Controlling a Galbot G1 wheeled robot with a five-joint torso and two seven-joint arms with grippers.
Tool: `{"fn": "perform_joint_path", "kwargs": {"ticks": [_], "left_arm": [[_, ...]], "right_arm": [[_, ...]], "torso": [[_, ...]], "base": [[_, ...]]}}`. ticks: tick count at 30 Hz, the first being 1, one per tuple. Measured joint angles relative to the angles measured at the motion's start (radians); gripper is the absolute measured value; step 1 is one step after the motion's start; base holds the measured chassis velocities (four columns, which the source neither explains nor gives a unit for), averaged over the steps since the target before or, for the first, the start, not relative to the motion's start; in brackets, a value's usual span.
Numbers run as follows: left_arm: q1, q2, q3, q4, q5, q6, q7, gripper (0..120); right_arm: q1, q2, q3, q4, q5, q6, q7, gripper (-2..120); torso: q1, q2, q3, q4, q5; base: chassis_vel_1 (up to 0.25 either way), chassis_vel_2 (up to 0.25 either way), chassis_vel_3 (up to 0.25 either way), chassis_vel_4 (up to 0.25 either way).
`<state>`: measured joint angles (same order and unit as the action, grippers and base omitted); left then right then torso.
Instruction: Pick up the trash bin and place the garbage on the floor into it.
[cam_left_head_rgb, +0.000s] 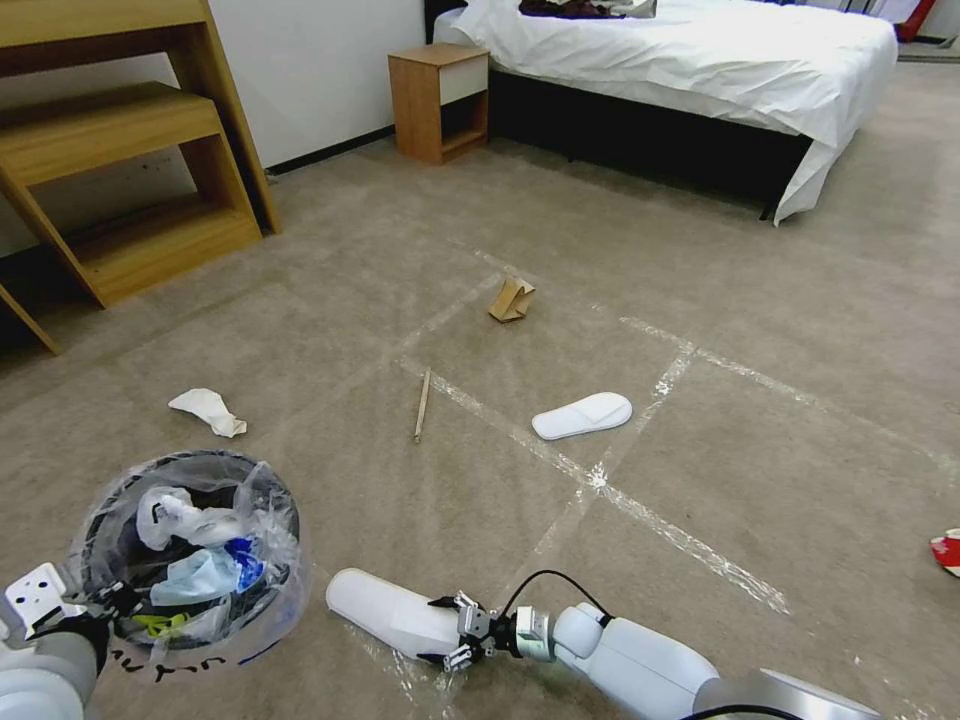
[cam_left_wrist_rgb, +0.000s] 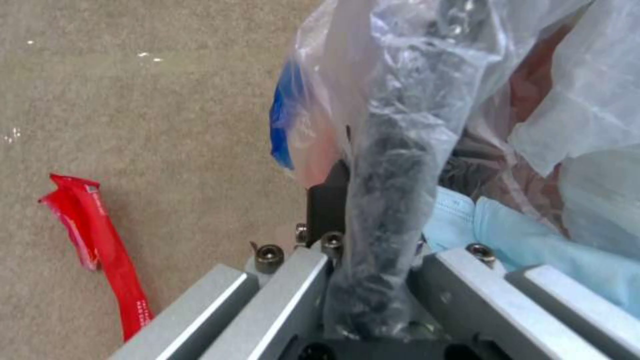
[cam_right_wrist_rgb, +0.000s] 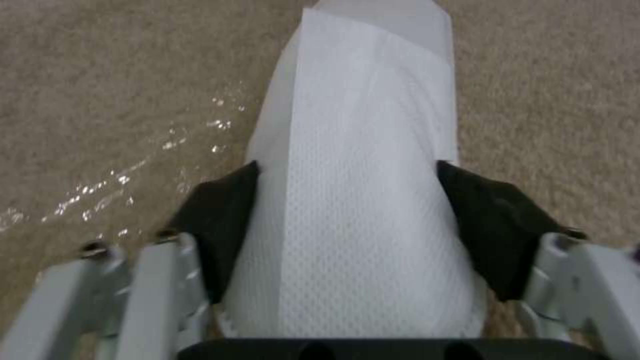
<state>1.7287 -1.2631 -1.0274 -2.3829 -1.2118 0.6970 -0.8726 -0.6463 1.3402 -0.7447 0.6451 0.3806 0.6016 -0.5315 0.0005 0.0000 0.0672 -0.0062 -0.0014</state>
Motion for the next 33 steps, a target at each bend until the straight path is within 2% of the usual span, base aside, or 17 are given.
{"fn": "perform_joint_path", "kwargs": {"ticks": [2,5,6,14,15,18,27,30,31,33], "left_arm": [[0.0,0.0,0.0,-0.001,0.001,0.0,0.0,0],[0.001,0.001,0.002,-0.008,0.001,-0.001,-0.001,0],[0.001,0.001,0.002,-0.008,0.001,-0.001,-0.001,0],[0.003,0.011,-0.002,-0.009,0.001,-0.003,-0.003,0],[0.003,0.011,-0.002,-0.009,0.001,-0.003,-0.003,0],[0.002,0.016,-0.001,-0.009,-0.001,-0.003,-0.005,0],[0.006,0.033,-0.009,-0.02,-0.026,0.001,-0.02,0],[0.007,0.04,-0.016,-0.031,-0.049,0.004,-0.031,0],[0.007,0.04,-0.016,-0.031,-0.049,0.004,-0.031,0],[0.008,0.044,-0.021,-0.037,-0.073,0.005,-0.042,0]], "right_arm": [[0.001,0.0,0.0,0.001,0.001,0.0,-0.001,64],[0.005,0.003,0.001,-0.003,0.008,0.001,-0.001,47],[0.005,0.003,0.001,-0.003,0.008,0.001,-0.001,47],[0.019,0.0,0.005,0.004,0.024,0.007,0.004,14],[0.019,0.0,0.005,0.004,0.024,0.007,0.004,14],[0.024,-0.006,0.014,0.019,0.026,0.009,0.0,4],[0.048,-0.057,0.095,0.169,0.007,0.0,0.032,3],[0.073,-0.111,0.17,0.296,-0.004,-0.012,0.06,3],[0.073,-0.111,0.17,0.296,-0.004,-0.012,0.06,3],[0.097,-0.176,0.202,0.376,0.013,-0.025,0.079,3]], "torso": [[0.0,0.0,0.0,0.0,0.0001],[0.0,0.0,0.0,0.0,0.0001],[0.0,0.0,0.0,0.0,0.0001],[0.0,0.0,0.0,0.0,0.0001],[0.0,0.0,0.0,0.0,0.0001],[0.0,0.0,0.0,0.0,0.0],[0.0,0.0,0.0,0.0,0.0001],[0.0,0.0,0.0,0.0002,0.0005],[0.0,0.0,0.0,0.0002,0.0005],[0.0,0.0,0.0,0.0003,0.0002]], "base": [[0.0,0.0,0.0,0.0],[0.0,0.0,0.0,0.0],[0.0,0.0,0.0,0.0],[0.0,0.0,0.0,0.0],[0.0,0.0,0.0,0.0],[0.0,0.0,0.0,0.0],[0.0,0.0,0.0,0.0],[0.0,0.0,0.0,0.0],[0.0,0.0,0.0,0.0],[0.0,0.0,0.0,0.0]]}}
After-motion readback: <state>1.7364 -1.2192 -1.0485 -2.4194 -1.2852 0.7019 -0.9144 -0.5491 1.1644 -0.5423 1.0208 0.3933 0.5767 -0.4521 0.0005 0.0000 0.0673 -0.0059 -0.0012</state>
